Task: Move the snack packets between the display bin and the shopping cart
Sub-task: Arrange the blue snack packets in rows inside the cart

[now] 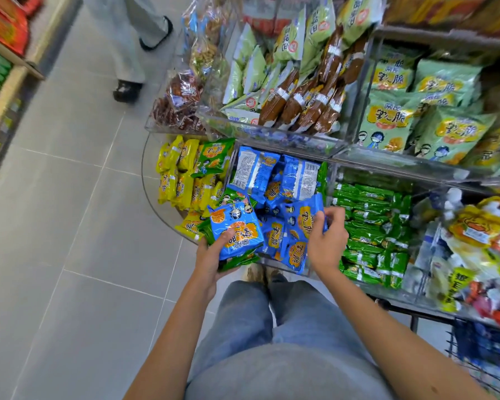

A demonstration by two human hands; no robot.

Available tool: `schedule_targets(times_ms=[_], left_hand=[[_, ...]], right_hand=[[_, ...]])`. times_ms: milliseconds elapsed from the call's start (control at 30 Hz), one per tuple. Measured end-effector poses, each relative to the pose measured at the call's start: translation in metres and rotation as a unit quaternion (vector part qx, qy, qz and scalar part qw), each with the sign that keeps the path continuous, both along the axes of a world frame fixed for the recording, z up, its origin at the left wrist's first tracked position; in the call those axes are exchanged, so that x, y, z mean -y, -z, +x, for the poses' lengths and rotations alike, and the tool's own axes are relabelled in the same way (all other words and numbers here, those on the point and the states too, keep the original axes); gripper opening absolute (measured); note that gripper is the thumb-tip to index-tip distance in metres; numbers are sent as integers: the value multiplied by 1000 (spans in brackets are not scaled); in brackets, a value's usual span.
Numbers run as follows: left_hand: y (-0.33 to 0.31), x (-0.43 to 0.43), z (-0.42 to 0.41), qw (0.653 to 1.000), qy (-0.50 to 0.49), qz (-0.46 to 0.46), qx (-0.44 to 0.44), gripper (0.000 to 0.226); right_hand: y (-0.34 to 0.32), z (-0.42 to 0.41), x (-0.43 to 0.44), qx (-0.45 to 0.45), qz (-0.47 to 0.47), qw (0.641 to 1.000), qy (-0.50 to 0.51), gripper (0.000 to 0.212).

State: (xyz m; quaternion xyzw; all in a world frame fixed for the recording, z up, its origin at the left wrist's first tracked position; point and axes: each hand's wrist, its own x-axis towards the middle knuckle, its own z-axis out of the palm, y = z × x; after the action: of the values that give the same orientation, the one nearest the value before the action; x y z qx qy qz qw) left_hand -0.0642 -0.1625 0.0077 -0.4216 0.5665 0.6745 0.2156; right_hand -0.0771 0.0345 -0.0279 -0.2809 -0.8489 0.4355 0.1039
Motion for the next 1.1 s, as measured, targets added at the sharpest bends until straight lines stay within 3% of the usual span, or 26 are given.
schedule_targets(times_ms=[167, 300, 400, 533, 733, 933, 1000, 1100], left_hand=[[-13, 4, -6, 998, 58, 14, -18, 50], [-26, 15, -14, 992, 121, 21, -39, 41], [-35, 24, -20, 980, 194, 33, -44, 52], [-44, 21, -30, 950, 308, 39, -39, 72], [-49, -40, -26, 874, 482, 55, -28, 56], [-49, -134, 11, 761, 645, 63, -10, 37], [-48, -165, 28, 723, 688, 65, -3, 41], [-49, -208, 54, 676, 734, 66, 4, 70]], right_hand=[[-20, 10, -6, -44, -95, 992, 74, 7], [-36, 25, -10, -19, -216, 964, 152, 5], [-48, 45, -7, -6, -331, 909, 255, 11], [-59, 94, 0, -51, -522, 785, 330, 17], [-66, 190, 5, -143, -517, 701, 471, 17], [-63, 283, 21, -232, -489, 596, 593, 11], [-64, 304, 24, -264, -483, 555, 624, 9], [-63, 327, 16, -300, -474, 512, 650, 12]])
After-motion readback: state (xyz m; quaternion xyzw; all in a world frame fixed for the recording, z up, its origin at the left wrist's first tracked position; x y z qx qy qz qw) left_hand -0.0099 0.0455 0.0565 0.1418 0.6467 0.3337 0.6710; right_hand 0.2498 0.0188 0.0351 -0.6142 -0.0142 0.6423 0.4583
